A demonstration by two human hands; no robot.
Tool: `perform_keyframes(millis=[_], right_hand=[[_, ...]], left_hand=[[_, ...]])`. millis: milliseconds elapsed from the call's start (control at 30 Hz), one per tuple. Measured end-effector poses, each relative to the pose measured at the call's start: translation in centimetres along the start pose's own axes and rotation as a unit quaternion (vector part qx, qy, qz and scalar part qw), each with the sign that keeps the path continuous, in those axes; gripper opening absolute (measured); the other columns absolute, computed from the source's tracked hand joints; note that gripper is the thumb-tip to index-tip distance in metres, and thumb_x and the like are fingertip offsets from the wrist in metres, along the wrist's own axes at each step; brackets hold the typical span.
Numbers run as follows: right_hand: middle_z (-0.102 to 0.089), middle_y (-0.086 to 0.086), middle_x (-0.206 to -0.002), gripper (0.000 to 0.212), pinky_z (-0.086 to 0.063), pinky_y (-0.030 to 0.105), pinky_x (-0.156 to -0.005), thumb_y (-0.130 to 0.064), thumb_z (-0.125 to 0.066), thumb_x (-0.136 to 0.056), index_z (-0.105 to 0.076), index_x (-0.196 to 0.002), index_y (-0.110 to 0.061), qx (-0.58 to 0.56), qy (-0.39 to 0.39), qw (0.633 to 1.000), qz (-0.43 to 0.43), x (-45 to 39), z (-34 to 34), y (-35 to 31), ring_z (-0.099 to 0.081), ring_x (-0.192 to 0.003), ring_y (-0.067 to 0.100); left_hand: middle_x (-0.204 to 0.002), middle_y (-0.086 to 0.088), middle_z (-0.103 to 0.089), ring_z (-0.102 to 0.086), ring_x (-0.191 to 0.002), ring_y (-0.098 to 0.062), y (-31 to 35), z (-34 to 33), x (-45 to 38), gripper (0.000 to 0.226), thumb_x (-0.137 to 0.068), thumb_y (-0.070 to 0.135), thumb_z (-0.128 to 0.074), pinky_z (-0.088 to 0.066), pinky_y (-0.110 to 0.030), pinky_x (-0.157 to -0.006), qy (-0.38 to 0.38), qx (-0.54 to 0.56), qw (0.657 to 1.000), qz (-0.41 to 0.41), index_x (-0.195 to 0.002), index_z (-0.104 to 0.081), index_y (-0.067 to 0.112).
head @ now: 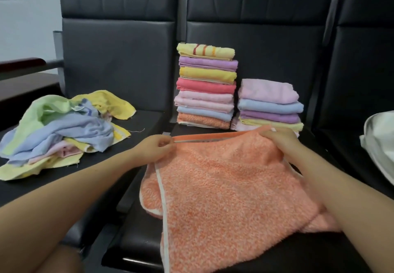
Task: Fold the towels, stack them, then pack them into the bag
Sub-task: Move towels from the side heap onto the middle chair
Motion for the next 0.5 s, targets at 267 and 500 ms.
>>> perform_keyframes(millis=[267, 500], right_hand=[[-0.069, 0.016, -0.109, 0.012, -0.052, 0.034, -0.080, -0.014, -0.073, -0.083, -0.071, -0.094, -0.011, -0.129, 0.061, 0.989, -0.034, 4.4, 6.0, 0.0, -0.065, -0.086, 0.021], [-0.073, 0.012, -0.099, 0.023, -0.053, 0.035, -0.081, -0.024, -0.077, -0.080, -0.073, -0.095, -0.006, -0.163, 0.077, 0.983, 0.042, 7.6, 8.9, -8.3, -0.065, -0.083, 0.020]], left_hand=[[-0.070, 0.002, -0.059, -0.051, -0.062, -0.008, 5.3, 0.7, 1.6, 0.023, -0.095, 0.023, -0.057, -0.039, -0.020, -0.056, 0.090, 0.003, 0.991, -0.097, -0.081, -0.063, 0.006], [-0.068, 0.004, -0.055, -0.051, -0.067, -0.018, 8.9, 6.9, 3.1, 0.022, -0.092, 0.020, -0.058, -0.033, -0.029, -0.056, 0.218, -0.090, 0.964, -0.120, -0.071, -0.054, 0.014]])
Point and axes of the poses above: each hand's wrist, its own x-axis away from the middle knuckle, its own z-axis out of the back of the hand, y = z × x, the point moved 5 cm from there along -x, towards the middle knuckle
